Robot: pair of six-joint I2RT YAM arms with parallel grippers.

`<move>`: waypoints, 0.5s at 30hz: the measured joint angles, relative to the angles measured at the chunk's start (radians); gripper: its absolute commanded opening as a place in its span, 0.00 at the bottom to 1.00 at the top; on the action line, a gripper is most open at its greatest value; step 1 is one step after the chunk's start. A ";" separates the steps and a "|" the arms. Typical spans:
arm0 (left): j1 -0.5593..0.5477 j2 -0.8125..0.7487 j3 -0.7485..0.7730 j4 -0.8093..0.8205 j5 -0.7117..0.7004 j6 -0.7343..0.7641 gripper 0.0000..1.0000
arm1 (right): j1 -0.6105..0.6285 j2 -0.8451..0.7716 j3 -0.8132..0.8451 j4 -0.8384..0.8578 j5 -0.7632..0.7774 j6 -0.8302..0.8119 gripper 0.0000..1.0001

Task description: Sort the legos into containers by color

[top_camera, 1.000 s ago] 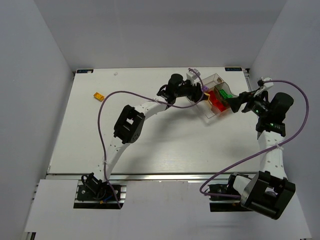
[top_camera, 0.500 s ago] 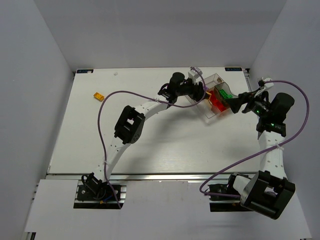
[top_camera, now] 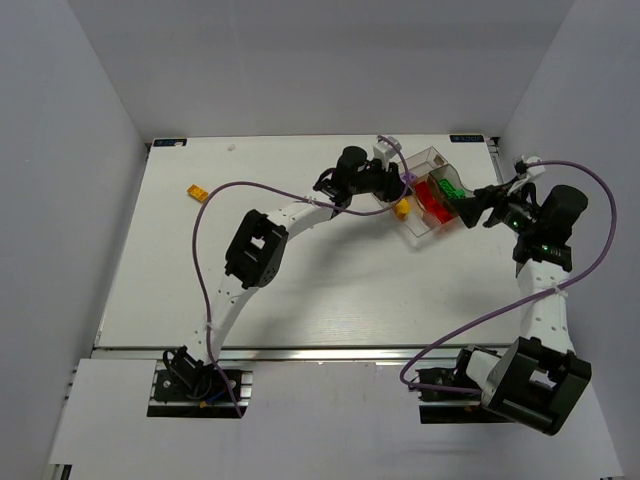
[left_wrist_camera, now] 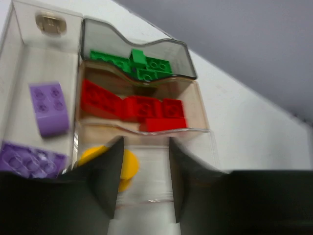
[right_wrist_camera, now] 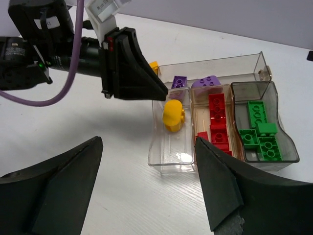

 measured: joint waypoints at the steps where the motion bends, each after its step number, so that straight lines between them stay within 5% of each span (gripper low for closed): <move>1: 0.003 -0.025 -0.041 0.002 -0.002 -0.018 0.10 | 0.000 0.006 0.001 -0.004 -0.009 -0.009 0.79; 2: 0.009 -0.050 -0.077 -0.001 -0.006 -0.027 0.02 | 0.003 0.014 0.001 -0.008 -0.019 -0.018 0.77; 5: 0.047 -0.189 -0.257 -0.027 -0.030 -0.069 0.00 | 0.023 0.058 0.022 -0.051 -0.039 -0.059 0.56; 8: 0.138 -0.389 -0.467 -0.055 -0.044 -0.101 0.03 | 0.078 0.129 0.091 -0.151 -0.047 -0.137 0.57; 10: 0.228 -0.536 -0.600 -0.082 -0.047 -0.110 0.24 | 0.135 0.190 0.167 -0.254 -0.058 -0.250 0.65; 11: 0.275 -0.613 -0.665 -0.094 -0.053 -0.112 0.49 | 0.165 0.224 0.216 -0.319 -0.068 -0.318 0.68; 15: 0.451 -0.859 -0.824 -0.243 -0.187 -0.100 0.75 | 0.300 0.354 0.387 -0.507 -0.060 -0.666 0.88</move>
